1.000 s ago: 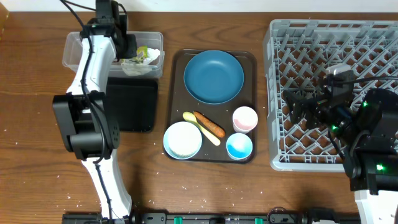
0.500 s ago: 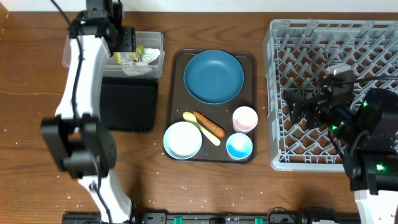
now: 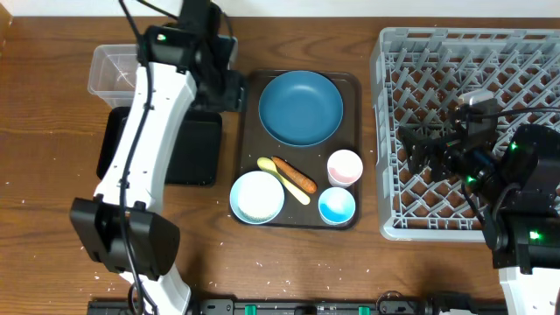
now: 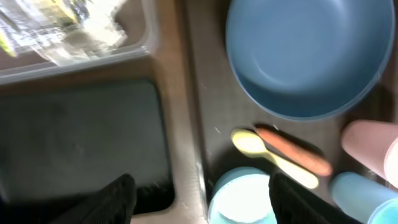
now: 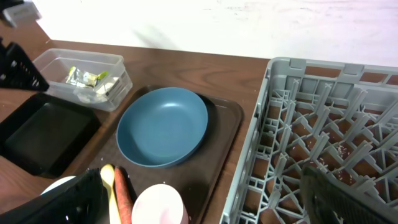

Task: Sort waste into correct bins and load items into the dishwasher rack
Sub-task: 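Reach left gripper to white bowl of rice and grasp its rim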

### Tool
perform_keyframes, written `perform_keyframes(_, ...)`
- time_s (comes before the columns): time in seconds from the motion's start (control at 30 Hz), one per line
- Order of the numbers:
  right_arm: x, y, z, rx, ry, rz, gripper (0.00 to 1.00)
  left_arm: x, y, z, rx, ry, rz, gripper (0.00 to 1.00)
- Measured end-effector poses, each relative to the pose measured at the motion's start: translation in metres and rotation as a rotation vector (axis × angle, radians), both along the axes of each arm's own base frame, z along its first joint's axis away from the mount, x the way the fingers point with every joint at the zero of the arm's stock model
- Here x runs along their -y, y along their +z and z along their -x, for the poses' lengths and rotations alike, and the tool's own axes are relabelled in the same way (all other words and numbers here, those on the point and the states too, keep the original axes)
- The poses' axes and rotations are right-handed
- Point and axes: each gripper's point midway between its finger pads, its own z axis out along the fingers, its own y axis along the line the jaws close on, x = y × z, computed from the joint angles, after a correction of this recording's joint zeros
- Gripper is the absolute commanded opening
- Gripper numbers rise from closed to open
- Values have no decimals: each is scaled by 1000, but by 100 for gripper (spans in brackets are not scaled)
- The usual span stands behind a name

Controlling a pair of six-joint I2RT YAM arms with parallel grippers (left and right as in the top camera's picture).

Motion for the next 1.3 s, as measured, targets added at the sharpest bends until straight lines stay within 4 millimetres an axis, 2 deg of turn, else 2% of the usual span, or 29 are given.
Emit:
perform_keyframes(0.2, 0, 0, 0, 0, 0, 0, 99, 23, -13, 14, -55, 25, 16, 71)
perform_keyframes(0.43, 0, 0, 0, -1, 0, 0, 99, 83, -21, 4, 52, -72, 64, 71)
perform_keyframes(0.53, 0, 0, 0, -1, 0, 0, 99, 99, -22, 11, 48, -105, 69, 71)
perform_keyframes(0.6, 0, 0, 0, -1, 0, 0, 99, 97, -25, 19, 16, -88, 58, 68)
perform_keyframes(0.8, 0, 0, 0, -2, 0, 0, 99, 67, -38, 50, -132, 28, -51, 67)
perform_keyframes(0.9, 0, 0, 0, -2, 0, 0, 99, 66, -53, 61, -167, 52, -77, 67)
perform_keyframes(1.03, 0, -1, 1, -5, 0, 0, 99, 71, -82, 87, -214, 49, -108, 67)
perform_keyframes(1.17, 0, -1, 0, -4, 0, 0, 99, 73, -106, 111, -216, 36, -106, 62)
perform_keyframes(1.3, -1, 0, 0, 0, 3, -2, 99, 67, -121, 128, -221, 24, -103, 62)
